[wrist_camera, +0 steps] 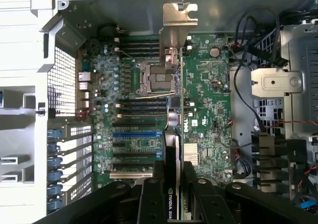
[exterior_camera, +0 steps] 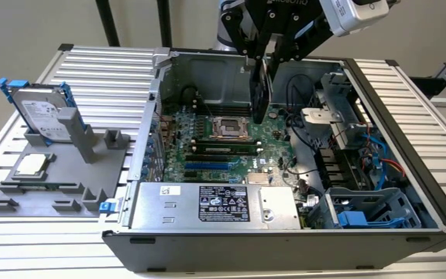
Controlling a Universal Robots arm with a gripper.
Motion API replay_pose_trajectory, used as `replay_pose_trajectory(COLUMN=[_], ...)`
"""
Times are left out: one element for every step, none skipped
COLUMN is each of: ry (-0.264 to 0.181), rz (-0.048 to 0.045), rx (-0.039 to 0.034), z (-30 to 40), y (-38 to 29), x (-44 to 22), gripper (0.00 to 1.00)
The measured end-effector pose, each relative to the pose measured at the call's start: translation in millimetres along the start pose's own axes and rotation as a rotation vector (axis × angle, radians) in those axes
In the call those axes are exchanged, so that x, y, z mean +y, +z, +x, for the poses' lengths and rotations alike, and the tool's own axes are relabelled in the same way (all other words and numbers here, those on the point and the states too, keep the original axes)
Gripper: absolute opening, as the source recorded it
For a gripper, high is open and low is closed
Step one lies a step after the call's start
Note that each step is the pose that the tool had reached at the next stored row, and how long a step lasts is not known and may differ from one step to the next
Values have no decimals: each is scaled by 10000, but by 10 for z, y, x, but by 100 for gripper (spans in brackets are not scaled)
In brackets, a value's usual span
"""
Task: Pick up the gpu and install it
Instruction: 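Insert the gpu into the slot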
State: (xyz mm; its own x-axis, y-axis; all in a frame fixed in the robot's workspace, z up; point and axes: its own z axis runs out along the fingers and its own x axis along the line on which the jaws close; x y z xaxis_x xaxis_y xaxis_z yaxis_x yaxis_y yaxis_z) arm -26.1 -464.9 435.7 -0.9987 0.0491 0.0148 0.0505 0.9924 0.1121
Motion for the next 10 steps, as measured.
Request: replay_pose_trajectory(ry=[0, -1, -1, -1, -1, -1, -1, -1, -2, -6], rz=[-1, -1, -1, 0, -1, -1, -1, -1, -1, -1], rx=[0, 0, -1, -1, -1, -1, -1, -1, 0, 0], z=[0, 0, 0, 0, 0, 0, 0, 0, 0, 0], y=[0, 0, 0, 0, 0, 0, 0, 0, 0, 0], x=[0, 0, 0, 0, 0, 0, 0, 0, 0, 0], gripper=[0, 0, 0, 0, 0, 0, 0, 0, 0, 0])
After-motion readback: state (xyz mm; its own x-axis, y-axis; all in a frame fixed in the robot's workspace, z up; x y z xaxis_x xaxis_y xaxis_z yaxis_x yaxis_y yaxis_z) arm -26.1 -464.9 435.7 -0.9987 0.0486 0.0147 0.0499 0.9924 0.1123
